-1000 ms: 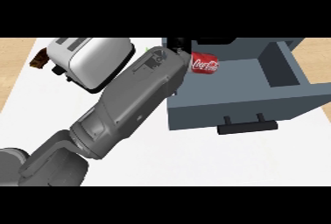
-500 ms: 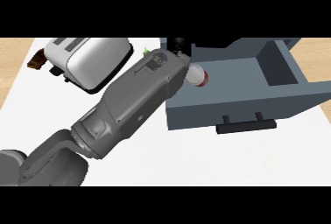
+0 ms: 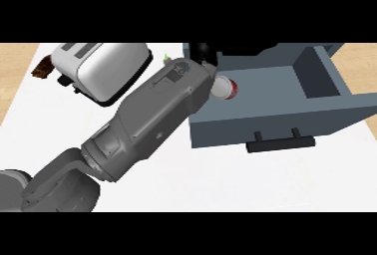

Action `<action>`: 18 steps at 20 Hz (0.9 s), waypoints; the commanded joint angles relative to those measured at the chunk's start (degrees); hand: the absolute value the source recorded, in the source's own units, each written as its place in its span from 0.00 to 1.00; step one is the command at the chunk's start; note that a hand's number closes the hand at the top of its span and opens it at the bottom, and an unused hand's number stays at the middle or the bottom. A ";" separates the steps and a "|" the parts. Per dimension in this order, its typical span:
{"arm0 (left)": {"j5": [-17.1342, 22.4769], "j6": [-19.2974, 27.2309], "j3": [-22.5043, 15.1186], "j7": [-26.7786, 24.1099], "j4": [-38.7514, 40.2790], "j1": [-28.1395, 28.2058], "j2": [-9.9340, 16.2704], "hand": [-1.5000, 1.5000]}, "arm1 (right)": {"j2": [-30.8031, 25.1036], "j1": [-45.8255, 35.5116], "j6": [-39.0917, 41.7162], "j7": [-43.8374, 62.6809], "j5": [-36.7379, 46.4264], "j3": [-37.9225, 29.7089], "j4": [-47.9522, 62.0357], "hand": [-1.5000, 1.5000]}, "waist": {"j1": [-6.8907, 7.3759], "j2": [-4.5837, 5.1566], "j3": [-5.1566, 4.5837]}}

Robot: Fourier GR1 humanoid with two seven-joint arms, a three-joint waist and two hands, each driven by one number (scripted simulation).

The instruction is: Pick up the can, place it into the drawer and close the drawer

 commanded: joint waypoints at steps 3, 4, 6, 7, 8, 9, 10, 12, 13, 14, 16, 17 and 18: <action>2.23 -2.46 1.47 -4.72 0.01 0.66 0.00 0.00 | -1.30 -1.45 3.23 -4.71 8.12 1.45 -5.90 0.00 | 0.85 -0.05 -0.07; 2.39 -3.28 1.65 -5.17 0.58 0.38 0.00 0.00 | -1.13 -2.49 2.53 -4.53 9.06 2.19 -5.52 0.00 | 1.31 -0.07 -0.07; 1.92 -3.61 1.71 -5.36 2.16 -2.38 0.00 0.00 | -0.60 -5.46 2.39 -7.70 14.98 4.22 -4.49 0.00 | 1.71 0.30 -0.03; 3.05 -0.83 0.69 -5.14 -0.17 -1.57 0.00 0.00 | -1.53 -5.89 2.22 -6.40 16.33 5.22 -5.84 0.00 | 1.55 0.00 -0.05; 1.87 -3.90 1.41 -6.21 1.39 -1.24 0.00 0.00 | -1.87 -7.03 2.34 -7.91 19.10 5.60 -4.40 0.00 | 3.05 -0.12 -0.07; 2.94 -0.76 0.20 -6.83 -0.38 -1.14 0.00 0.00 | -2.78 -8.63 3.16 -9.27 22.08 7.28 -4.11 0.00 | 2.05 0.20 -0.02; 3.26 0.40 0.47 -6.68 -0.65 -2.42 0.00 0.00 | -0.91 -9.10 1.74 -8.82 25.45 9.50 -6.05 0.00 | 2.33 0.07 -0.05; 3.47 -1.40 1.00 -5.49 -1.09 -2.77 0.00 0.00 | -2.09 -12.30 0.96 -9.10 30.74 11.62 -3.46 0.00 | 3.95 -0.22 -0.07; 3.47 -0.01 0.42 -6.38 -0.11 -1.97 0.00 0.00 | -0.93 -12.24 1.01 -9.59 33.97 14.32 -3.19 0.00 | 3.55 -0.09 -0.05; 4.05 -0.18 0.54 -6.31 -1.28 -1.73 0.00 0.00 | -1.30 -13.96 0.11 -8.22 37.08 16.45 -3.74 0.00 | 3.91 -0.16 -0.09; 3.57 -0.98 0.99 -5.10 -1.34 -1.79 0.00 0.00 | -1.19 -16.29 -1.09 -9.38 42.70 19.59 -0.11 0.00 | 5.21 -0.51 -0.11; 5.29 1.41 -0.25 -6.15 -2.90 0.07 0.00 0.00 | -1.04 -16.04 -1.04 -8.28 44.84 21.73 -1.83 0.00 | 3.60 -0.35 -0.09; 4.57 -0.43 0.49 -6.10 -1.90 -0.24 0.00 0.00 | -1.39 -16.82 -1.69 -11.48 48.42 22.92 0.40 0.00 | 4.43 -0.41 -0.09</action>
